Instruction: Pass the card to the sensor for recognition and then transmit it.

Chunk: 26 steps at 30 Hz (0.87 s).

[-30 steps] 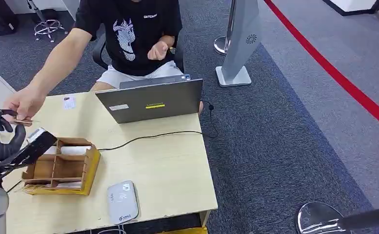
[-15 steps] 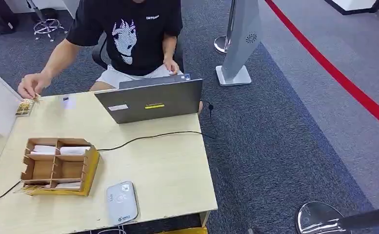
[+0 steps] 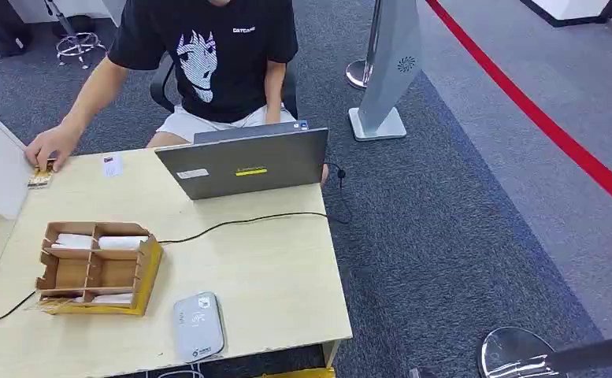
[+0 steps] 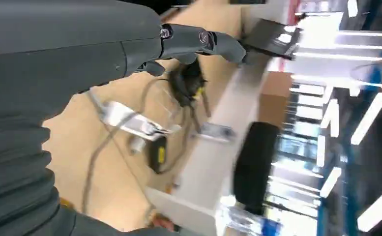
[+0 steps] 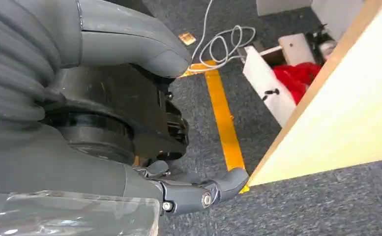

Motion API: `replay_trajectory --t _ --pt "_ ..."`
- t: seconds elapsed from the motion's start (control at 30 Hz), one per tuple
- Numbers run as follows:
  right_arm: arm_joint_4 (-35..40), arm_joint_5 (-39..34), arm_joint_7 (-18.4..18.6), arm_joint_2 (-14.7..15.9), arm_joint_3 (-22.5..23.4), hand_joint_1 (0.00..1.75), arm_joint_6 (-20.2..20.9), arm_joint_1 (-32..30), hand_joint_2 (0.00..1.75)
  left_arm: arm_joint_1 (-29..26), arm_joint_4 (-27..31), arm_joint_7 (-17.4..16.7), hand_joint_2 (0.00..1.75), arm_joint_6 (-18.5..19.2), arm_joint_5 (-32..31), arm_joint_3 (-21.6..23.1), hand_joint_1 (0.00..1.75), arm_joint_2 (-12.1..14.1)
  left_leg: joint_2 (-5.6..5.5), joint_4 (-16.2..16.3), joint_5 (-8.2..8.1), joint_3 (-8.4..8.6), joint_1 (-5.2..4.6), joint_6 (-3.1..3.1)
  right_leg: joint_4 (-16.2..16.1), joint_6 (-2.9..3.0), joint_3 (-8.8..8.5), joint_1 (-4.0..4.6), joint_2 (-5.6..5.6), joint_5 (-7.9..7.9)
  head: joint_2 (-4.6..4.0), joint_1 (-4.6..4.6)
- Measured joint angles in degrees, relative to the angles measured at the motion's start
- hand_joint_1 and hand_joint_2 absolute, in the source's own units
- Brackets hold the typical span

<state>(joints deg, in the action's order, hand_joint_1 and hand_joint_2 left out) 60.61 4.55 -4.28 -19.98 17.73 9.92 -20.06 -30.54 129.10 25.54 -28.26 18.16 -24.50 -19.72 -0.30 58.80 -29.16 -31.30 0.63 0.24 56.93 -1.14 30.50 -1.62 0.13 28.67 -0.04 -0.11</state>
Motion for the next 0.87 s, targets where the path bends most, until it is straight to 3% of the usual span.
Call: replay_trajectory --t 0.17,0.23,0.27,0.37,0.43,0.7,0.87 --pt "0.44 -0.06 -0.46 0.0 0.18 0.0 0.5 -0.07 1.75 0.04 -9.68 -6.03 1.75 6.37 -0.18 -0.61 0.0 -0.39 0.02 0.0 0.0 0.05 -0.01 0.0 0.0 0.0 -0.02 -0.01 0.02 0.0 -0.02 0.04" --pt "0.41 1.87 -1.42 0.0 0.98 0.0 2.35 0.11 1.75 0.3 -14.88 -12.04 1.75 14.52 -2.83 -0.7 0.0 -0.52 -0.01 0.0 0.0 0.06 -0.02 0.0 -0.01 0.0 0.02 -0.02 0.0 0.0 -0.02 -0.02" --pt "0.33 3.16 -2.01 0.0 1.74 0.0 3.66 0.43 1.75 0.89 -17.98 -13.38 1.75 19.2 -4.08 -1.0 0.0 -0.55 0.0 0.0 0.0 0.05 -0.02 0.0 -0.01 0.0 -0.04 -0.02 0.0 0.0 -0.02 0.02" --pt "-0.37 7.11 -3.67 0.0 5.05 0.0 7.7 1.6 1.75 3.36 -28.47 -15.89 1.75 31.66 -7.92 -2.67 0.0 -0.83 0.01 0.0 0.0 0.09 -0.02 0.0 -0.01 0.0 -0.09 -0.02 0.03 -0.01 -0.02 -0.02" --pt "-1.07 8.78 -4.46 0.0 7.27 0.0 9.72 2.32 1.75 5.32 -35.75 -16.65 1.75 36.6 -11.53 -4.82 0.0 -0.83 0.01 0.0 0.0 0.1 -0.02 0.0 -0.01 -0.01 -0.09 -0.02 0.04 -0.01 -0.02 0.02" --pt "-2.89 11.13 -5.84 0.0 11.56 0.0 12.37 3.87 1.75 12.97 -55.78 -19.23 1.75 43.82 -15.5 -16.18 0.0 -0.92 -0.04 0.0 0.0 0.1 0.0 0.0 0.0 -0.01 -0.09 0.0 -0.01 -0.01 -0.02 0.02" --pt "-3.48 11.15 -5.97 -0.02 12.68 0.0 12.37 4.12 1.75 14.64 -61.5 -19.2 1.75 44.37 -15.87 -20.24 0.0 -0.85 -0.04 0.0 0.0 0.1 0.01 0.0 -0.01 0.0 -0.08 0.0 0.0 0.0 0.0 0.04"
